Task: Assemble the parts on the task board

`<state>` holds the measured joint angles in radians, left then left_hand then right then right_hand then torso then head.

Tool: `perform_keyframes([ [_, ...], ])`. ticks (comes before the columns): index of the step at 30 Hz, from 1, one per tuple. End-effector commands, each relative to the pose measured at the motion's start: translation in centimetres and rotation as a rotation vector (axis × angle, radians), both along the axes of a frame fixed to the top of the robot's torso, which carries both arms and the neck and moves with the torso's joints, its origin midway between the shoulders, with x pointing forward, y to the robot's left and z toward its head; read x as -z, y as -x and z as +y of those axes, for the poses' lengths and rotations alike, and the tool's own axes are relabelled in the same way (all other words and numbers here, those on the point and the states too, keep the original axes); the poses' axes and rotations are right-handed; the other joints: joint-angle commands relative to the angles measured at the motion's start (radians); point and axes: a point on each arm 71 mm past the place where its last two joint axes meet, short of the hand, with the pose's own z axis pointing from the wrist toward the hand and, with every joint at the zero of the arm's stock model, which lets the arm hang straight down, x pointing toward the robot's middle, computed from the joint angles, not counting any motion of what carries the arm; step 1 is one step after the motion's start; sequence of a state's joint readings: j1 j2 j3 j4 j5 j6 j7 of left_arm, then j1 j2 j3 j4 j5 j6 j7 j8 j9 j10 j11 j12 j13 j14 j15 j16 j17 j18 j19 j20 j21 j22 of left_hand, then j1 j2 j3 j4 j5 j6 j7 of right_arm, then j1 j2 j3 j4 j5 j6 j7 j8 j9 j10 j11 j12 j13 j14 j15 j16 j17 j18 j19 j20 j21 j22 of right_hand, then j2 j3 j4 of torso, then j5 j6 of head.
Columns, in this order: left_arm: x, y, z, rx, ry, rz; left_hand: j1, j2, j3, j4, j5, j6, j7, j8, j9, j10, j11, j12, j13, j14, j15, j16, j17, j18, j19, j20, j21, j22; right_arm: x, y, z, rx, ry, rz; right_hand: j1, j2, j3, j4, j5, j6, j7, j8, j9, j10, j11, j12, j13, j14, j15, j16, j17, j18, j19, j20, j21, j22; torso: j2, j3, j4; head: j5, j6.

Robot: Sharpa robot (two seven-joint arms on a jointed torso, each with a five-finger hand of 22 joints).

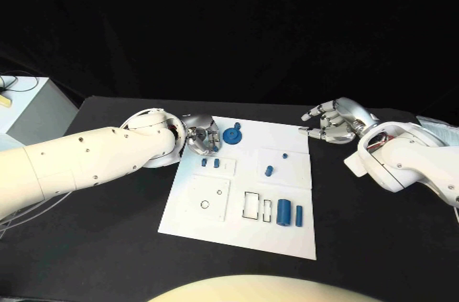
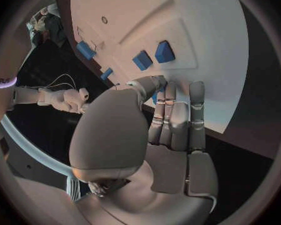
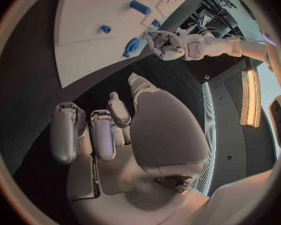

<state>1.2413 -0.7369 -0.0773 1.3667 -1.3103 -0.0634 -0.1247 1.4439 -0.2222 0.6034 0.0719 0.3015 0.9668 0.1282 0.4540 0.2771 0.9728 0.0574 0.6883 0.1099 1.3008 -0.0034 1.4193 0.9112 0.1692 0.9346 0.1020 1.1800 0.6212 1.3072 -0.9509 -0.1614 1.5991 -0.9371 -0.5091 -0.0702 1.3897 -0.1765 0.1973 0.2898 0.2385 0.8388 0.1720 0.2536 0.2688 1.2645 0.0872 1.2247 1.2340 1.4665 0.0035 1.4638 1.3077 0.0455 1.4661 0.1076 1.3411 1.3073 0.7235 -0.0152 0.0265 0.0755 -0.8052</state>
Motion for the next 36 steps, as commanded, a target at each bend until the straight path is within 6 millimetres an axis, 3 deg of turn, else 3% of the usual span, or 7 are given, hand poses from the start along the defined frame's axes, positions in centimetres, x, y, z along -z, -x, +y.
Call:
perform_keyframes([
  [1,0.70,0.43,-0.12,0.014,-0.023,0.035,0.001,0.003,0.001,-0.011,0.000,-0.003,0.003,-0.014,0.001,0.003,0.005,-0.012,-0.003,0.002,0.000,0.005,-0.001,0.016,0.003,-0.004,0.005,0.000,-0.03,0.04,0.07,-0.012,0.006,-0.009,-0.008,0.006,0.007,0.000,0.005,-0.009,0.000,0.006,-0.001,-0.005,-0.001,-0.001,-0.002,0.054,0.006,-0.003,0.102,0.007,-0.001,0.005,-0.004,0.133,0.000,-0.0010,0.0002,0.000,0.000],
  [23,0.61,0.39,0.06,-0.005,-0.004,0.025,-0.007,-0.012,-0.006,-0.027,-0.003,-0.067,0.021,-0.096,-0.015,0.005,0.017,-0.019,0.006,-0.005,0.011,0.011,-0.002,0.015,-0.004,0.004,0.009,0.002,-0.01,0.02,0.02,-0.011,0.006,-0.009,-0.008,0.005,0.007,0.000,0.005,-0.010,0.000,0.006,-0.002,-0.008,-0.001,-0.004,-0.006,0.053,0.006,-0.005,0.100,0.008,-0.003,0.005,-0.007,0.131,0.000,0.0001,0.0003,0.000,-0.002],
  [36,0.60,0.40,0.36,-0.018,-0.007,0.026,-0.010,-0.017,-0.012,-0.028,-0.002,-0.081,0.023,-0.114,-0.019,0.004,0.017,-0.014,0.012,-0.004,0.013,0.013,0.001,0.016,-0.005,0.007,0.008,0.001,0.00,0.03,-0.03,-0.010,0.007,-0.009,-0.009,0.004,0.007,0.000,0.005,-0.011,0.000,0.005,-0.002,-0.007,-0.001,-0.004,-0.005,0.053,0.006,-0.005,0.101,0.008,-0.002,0.005,-0.006,0.132,0.001,0.0003,-0.0006,-0.001,-0.003],
])
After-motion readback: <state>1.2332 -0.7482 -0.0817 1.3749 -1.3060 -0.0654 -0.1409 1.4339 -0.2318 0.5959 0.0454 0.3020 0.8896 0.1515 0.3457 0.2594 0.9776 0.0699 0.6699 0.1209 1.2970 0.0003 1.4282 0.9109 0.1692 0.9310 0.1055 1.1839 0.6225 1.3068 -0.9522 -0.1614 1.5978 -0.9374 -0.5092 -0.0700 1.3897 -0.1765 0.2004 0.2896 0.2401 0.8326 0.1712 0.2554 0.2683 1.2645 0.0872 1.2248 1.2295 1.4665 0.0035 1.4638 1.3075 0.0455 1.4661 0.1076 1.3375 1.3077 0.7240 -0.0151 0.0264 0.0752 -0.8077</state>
